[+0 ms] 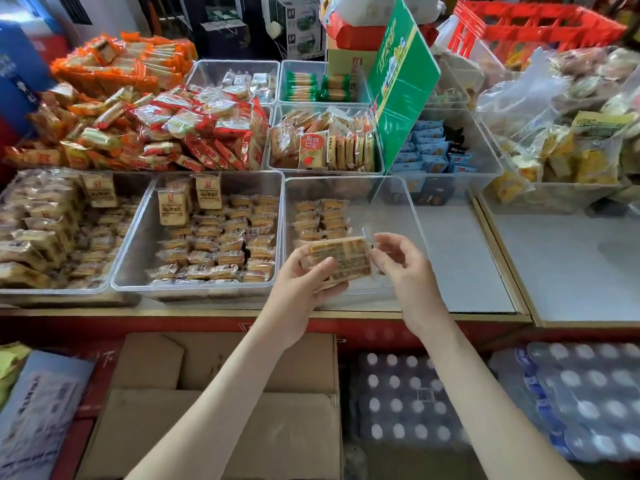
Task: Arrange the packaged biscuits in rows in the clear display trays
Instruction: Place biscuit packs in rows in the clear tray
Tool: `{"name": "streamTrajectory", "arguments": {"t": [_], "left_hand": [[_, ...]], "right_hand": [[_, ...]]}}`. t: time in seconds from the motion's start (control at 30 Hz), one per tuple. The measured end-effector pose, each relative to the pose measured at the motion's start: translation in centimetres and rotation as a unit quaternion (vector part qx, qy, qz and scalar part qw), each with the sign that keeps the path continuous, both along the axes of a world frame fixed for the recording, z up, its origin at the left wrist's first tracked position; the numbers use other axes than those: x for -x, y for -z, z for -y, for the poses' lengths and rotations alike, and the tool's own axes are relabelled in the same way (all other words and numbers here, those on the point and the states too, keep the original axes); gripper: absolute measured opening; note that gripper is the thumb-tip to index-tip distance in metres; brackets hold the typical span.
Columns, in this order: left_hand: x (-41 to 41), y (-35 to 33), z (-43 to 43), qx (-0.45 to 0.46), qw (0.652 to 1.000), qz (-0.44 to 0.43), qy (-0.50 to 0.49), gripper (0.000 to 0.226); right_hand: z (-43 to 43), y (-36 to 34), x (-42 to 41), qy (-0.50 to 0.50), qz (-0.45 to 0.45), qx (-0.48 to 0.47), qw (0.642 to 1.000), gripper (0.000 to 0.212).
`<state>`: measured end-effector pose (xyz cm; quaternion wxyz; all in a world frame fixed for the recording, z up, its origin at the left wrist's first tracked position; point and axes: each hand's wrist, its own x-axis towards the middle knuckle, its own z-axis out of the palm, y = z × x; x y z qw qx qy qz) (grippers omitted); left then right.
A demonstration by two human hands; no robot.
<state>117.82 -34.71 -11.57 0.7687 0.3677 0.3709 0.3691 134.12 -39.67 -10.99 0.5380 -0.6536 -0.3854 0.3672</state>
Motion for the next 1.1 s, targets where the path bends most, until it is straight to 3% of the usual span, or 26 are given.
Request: {"name": "streamTrajectory", "arguments": {"t": [0.1, 0.17, 0.23, 0.33, 0.4, 0.47, 0.53, 0.6, 0.67, 0.7, 0.77, 0.83, 0.9, 1.0, 1.03, 1.1], "left_hand": [[0.0, 1.2, -0.7, 0.036, 0.999, 0.021, 0.009, 0.044], [0.1, 1.8, -1.1, 0.052, 0.998, 0.031, 0.011, 0.041], [-0.1, 2.7, -1.7, 0.063, 0.998, 0.019, 0.001, 0.040], [-1.0, 4.1, -2.6, 0.059, 0.994, -0.075, -0.049, 0.031], [-1.9, 4.7, -3.3, 0.050, 0.989, -0.121, -0.072, 0.031], [-2.9, 4.7, -4.1, 0.031, 0.990, -0.127, -0.059, 0.038], [-3.6, 4.8, -5.0, 0.028, 0.992, -0.123, -0.016, 0.050], [-4.1, 5.1, -5.9, 0.018, 0.992, -0.118, 0.035, 0.049], [-4.4, 5.6, -6.9, -0.045, 0.979, -0.184, 0.070, 0.040], [-4.3, 6.2, -7.5, -0.110, 0.955, -0.263, 0.077, 0.037], [-3.6, 7.7, -8.6, -0.283, 0.838, -0.461, 0.067, 0.039], [-2.7, 9.5, -9.4, -0.385, 0.738, -0.552, 0.049, 0.046], [-2.0, 11.2, -9.9, -0.423, 0.681, -0.593, 0.069, 0.051], [-1.9, 12.7, -9.8, -0.479, 0.591, -0.643, 0.093, 0.056], [-2.1, 12.9, -9.8, -0.491, 0.569, -0.653, 0.089, 0.056], [-2.4, 13.0, -9.7, -0.496, 0.558, -0.660, 0.081, 0.053]], "right_hand": [[-1.3, 1.9, -1.0, -0.045, -0.134, 0.028, 0.990, 0.016], [-2.0, 2.7, -1.1, -0.051, -0.147, 0.028, 0.987, 0.018], [-2.9, 3.6, -1.1, -0.050, -0.108, 0.041, 0.992, 0.017], [-4.1, 4.5, -0.8, -0.023, 0.113, 0.057, 0.992, 0.015], [-5.0, 4.7, -0.5, -0.082, 0.184, 0.048, 0.978, 0.025], [-6.2, 5.0, -0.4, -0.181, 0.201, 0.078, 0.959, 0.048], [-7.5, 5.8, -0.8, -0.221, 0.212, 0.126, 0.944, 0.070], [-9.1, 6.4, -1.9, -0.202, 0.168, 0.151, 0.953, 0.062], [-11.0, 7.6, -3.6, -0.179, 0.135, 0.160, 0.961, 0.039], [-12.0, 8.6, -4.6, -0.178, 0.144, 0.166, 0.959, 0.032], [-13.9, 10.7, -6.4, -0.207, 0.204, 0.189, 0.938, 0.029], [-15.3, 13.3, -7.3, -0.240, 0.276, 0.217, 0.905, 0.033], [-16.2, 15.6, -7.3, -0.224, 0.275, 0.244, 0.902, 0.039], [-17.5, 17.3, -6.2, -0.140, 0.175, 0.256, 0.940, 0.051], [-17.8, 17.9, -5.9, -0.120, 0.136, 0.253, 0.950, 0.054], [-18.1, 18.4, -5.4, -0.148, 0.106, 0.271, 0.945, 0.053]]}}
